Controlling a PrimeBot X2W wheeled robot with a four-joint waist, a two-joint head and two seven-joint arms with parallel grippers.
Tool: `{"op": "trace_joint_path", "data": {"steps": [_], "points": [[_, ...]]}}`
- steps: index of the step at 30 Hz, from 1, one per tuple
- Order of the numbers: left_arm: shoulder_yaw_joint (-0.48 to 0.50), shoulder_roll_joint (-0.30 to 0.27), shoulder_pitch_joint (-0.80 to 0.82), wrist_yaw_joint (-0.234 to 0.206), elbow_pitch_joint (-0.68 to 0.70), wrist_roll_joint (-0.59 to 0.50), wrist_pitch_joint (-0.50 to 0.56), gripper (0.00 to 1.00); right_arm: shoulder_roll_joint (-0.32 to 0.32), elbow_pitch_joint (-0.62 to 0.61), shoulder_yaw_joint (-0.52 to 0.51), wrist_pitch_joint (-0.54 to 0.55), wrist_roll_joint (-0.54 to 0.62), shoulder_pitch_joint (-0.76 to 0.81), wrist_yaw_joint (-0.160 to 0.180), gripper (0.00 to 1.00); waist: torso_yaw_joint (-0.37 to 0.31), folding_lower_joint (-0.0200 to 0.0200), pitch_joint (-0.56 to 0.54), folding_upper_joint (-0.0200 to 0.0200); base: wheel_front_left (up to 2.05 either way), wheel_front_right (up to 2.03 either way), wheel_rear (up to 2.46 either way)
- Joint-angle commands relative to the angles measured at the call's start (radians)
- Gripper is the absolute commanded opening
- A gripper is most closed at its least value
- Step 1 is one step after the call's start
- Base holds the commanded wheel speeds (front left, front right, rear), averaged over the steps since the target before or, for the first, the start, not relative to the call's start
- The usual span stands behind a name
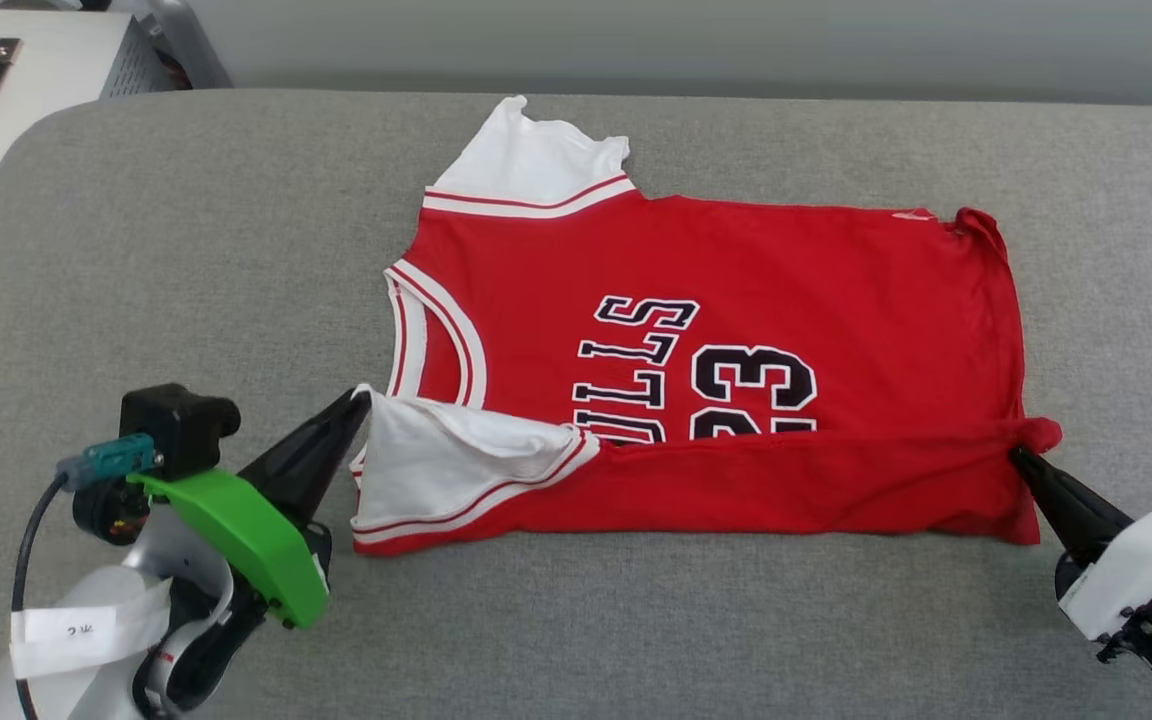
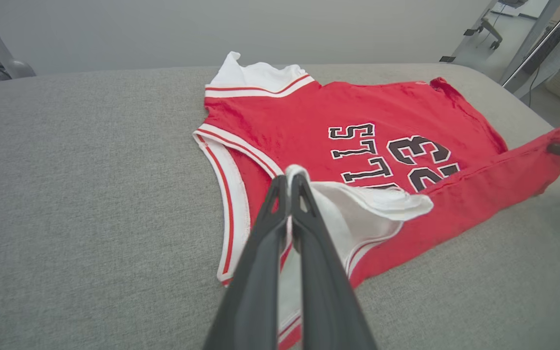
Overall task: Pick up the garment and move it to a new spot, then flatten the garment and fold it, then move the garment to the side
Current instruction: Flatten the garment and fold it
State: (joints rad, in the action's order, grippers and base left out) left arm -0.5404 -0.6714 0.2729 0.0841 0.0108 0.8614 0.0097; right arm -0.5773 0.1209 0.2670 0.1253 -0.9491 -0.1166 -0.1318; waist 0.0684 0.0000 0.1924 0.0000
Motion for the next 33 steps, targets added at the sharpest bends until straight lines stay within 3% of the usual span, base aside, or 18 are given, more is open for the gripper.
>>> {"op": "trace_joint_path", "data": {"steps": [1, 11, 22, 23, 24, 25, 33], "points": [[-0.001, 0.017, 0.043, 0.007, -0.026, -0.009, -0.002, 0.00, 0.013, 0.014, -0.003, 0.018, 0.023, -0.029, 0.001, 0.00, -0.016, 0.0000, 0.041, 0.0000, 0.00, 0.00, 0.00], [-0.034, 0.072, 0.192, 0.032, -0.226, -0.024, -0.010, 0.00, 0.079, 0.086, -0.032, 0.098, 0.118, -0.115, 0.001, 0.00, -0.030, 0.0000, 0.084, 0.0000, 0.00, 0.00, 0.00], [-0.077, 0.123, 0.281, 0.043, -0.417, -0.034, -0.063, 0.00, 0.122, 0.121, -0.049, 0.114, 0.164, -0.150, 0.001, 0.00, -0.034, 0.0000, 0.103, 0.0000, 0.00, 0.00, 0.00], [-0.084, 0.129, 0.284, 0.044, -0.433, -0.033, -0.060, 0.30, 0.125, 0.128, -0.050, 0.114, 0.168, -0.153, 0.001, 0.00, -0.034, 0.0000, 0.102, 0.0000, 0.00, 0.00, 0.00], [-0.093, 0.137, 0.287, 0.044, -0.453, -0.032, -0.054, 1.00, 0.127, 0.138, -0.053, 0.112, 0.177, -0.156, 0.001, 0.52, -0.034, 0.0000, 0.101, 0.0000, 0.00, 0.00, 0.00], [-0.100, 0.144, 0.291, 0.044, -0.469, -0.032, -0.052, 1.00, 0.130, 0.147, -0.053, 0.114, 0.184, -0.157, 0.001, 1.00, -0.033, 0.0000, 0.098, 0.0000, 0.00, 0.00, 0.00], [-0.100, 0.207, 0.298, 0.027, -0.584, -0.026, -0.109, 1.00, 0.136, 0.162, -0.041, 0.099, 0.241, -0.151, 0.001, 1.00, -0.028, 0.0000, 0.031, 0.0000, 0.00, 0.00, 0.00]]}}
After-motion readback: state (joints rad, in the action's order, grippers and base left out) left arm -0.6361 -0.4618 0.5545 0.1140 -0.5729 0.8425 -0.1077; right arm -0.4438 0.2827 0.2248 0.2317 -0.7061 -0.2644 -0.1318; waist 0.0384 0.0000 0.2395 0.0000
